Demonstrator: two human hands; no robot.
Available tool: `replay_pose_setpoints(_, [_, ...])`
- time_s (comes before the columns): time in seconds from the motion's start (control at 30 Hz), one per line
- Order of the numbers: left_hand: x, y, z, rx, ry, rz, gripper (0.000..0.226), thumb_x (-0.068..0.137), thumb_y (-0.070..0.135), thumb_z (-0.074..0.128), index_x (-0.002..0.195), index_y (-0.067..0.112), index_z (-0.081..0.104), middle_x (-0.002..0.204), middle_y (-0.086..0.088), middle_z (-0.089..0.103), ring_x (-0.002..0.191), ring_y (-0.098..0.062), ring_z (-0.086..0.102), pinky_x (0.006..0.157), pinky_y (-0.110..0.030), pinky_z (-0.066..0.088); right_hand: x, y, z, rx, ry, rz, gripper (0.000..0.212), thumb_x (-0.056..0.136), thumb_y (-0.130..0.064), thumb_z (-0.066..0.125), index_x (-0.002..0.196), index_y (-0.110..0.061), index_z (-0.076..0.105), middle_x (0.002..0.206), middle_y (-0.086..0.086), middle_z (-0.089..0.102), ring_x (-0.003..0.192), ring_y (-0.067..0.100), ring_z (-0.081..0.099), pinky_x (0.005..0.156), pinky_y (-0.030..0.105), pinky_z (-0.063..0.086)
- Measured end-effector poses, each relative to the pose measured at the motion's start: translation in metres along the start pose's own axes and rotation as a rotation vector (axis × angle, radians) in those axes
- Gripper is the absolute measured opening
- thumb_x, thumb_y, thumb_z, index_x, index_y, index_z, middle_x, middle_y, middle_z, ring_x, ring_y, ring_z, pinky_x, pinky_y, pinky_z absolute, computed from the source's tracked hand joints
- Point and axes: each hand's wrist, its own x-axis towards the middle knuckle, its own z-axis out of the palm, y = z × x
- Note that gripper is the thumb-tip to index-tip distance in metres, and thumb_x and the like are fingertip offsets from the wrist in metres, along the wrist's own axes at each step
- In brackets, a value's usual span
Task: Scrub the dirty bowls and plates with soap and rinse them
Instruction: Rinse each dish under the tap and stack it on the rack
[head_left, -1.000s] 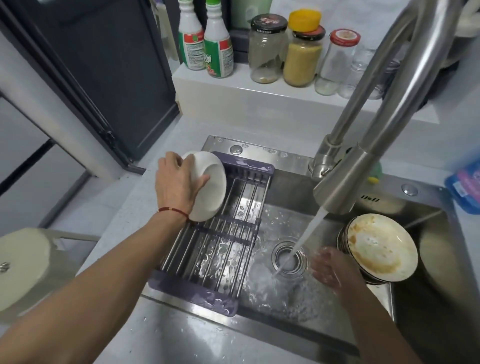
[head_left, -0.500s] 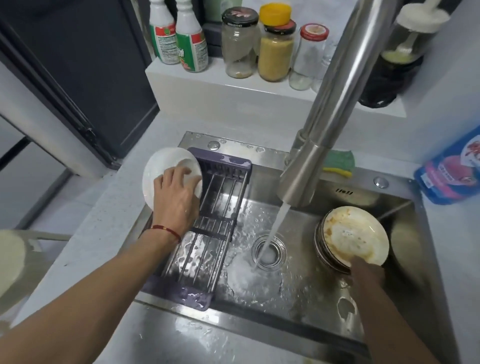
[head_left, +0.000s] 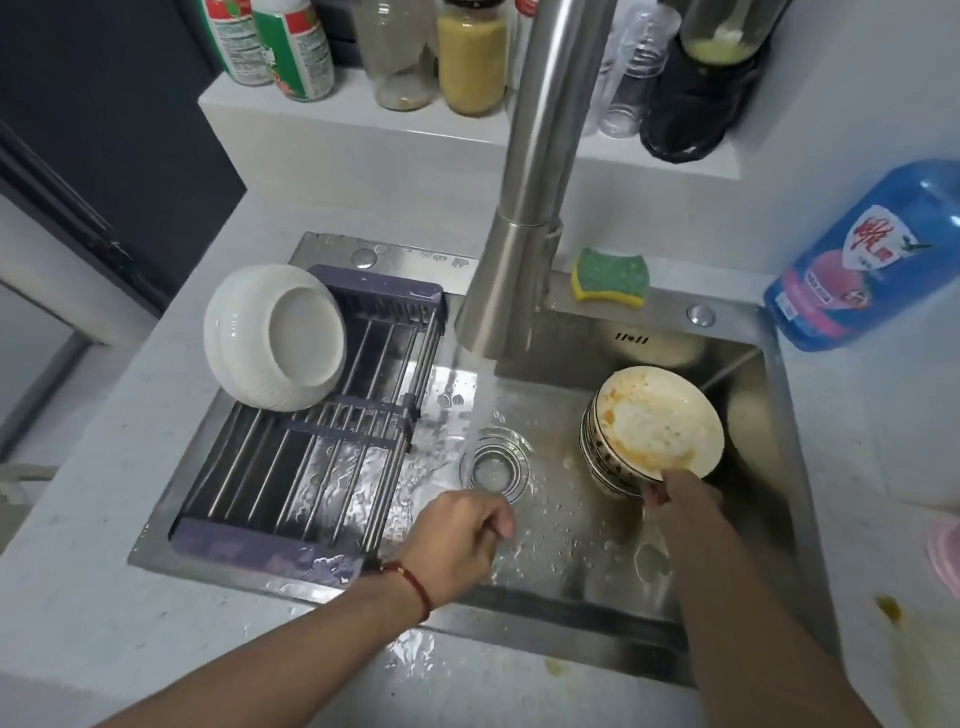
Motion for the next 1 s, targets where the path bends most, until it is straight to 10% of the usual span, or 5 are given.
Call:
replay_pose_setpoints(0.17, [0.017,0.011,0.014,-0.255,-0.027,-0.283,0.024,0.095,-0.007,0.059,0.092,0.013,0.072,0.09,0.005,0.071,0.082,-0.01,0.066,0.066,-0.011,0.052,0.002,0.009,-0.01,-0.149,0.001,-0.23,0.056,0.086,0.003,0.059,0.14,0.002,0.044,0.126,0.019,0.06,0.079,0.025,0.071,0.063,0.034,0.061])
replay_pose_setpoints(0.63, [0.056,-0.032,0.003,-1.113,0.261,-0.765,0.061,0.1,0.064,0.051,0.119,0.008,0.063,0.109,-0.018,0.075,0.087,-0.034,0.077,0.073,-0.047,0.065,-0.057,0.049,0.006,-0.989,-0.554,-0.523,0.02,0.089,-0.002,0.064,0.108,-0.009,0.068,0.105,0.013,0.073,0.093,0.034,0.073,0.087,0.054,0.061])
replay_pose_setpoints(0.77, [0.066,-0.087,0.057,-1.095,0.334,-0.755,0.112,0.057,0.107,0.04,0.126,0.025,0.068,0.118,-0.013,0.075,0.105,-0.037,0.073,0.094,-0.062,0.057,-0.069,0.083,0.027,-1.75,-0.487,-1.22,0.066,0.104,-0.039,0.045,0.158,-0.007,0.024,0.164,0.015,0.025,0.151,0.031,0.025,0.124,0.047,0.022])
replay_pose_setpoints(0.87, [0.052,-0.037,0.037,-1.227,0.296,-0.717,0.08,0.085,0.086,0.042,0.117,0.02,0.074,0.108,-0.012,0.079,0.103,-0.035,0.075,0.095,-0.061,0.057,-0.075,0.102,0.056,-1.955,-0.611,-1.167,0.079,0.1,-0.058,0.001,0.162,-0.011,-0.009,0.169,0.011,-0.019,0.156,0.031,-0.017,0.124,0.054,-0.011])
replay_pose_setpoints(1.0, [0.065,-0.043,0.031,-1.171,0.244,-0.733,0.084,0.086,0.089,0.037,0.118,0.021,0.074,0.108,-0.014,0.079,0.106,-0.039,0.074,0.1,-0.062,0.054,-0.092,0.099,0.062,-1.969,-1.05,-1.229,0.067,0.102,-0.04,-0.001,0.164,-0.018,0.005,0.172,0.004,-0.002,0.158,0.024,-0.012,0.127,0.051,-0.005])
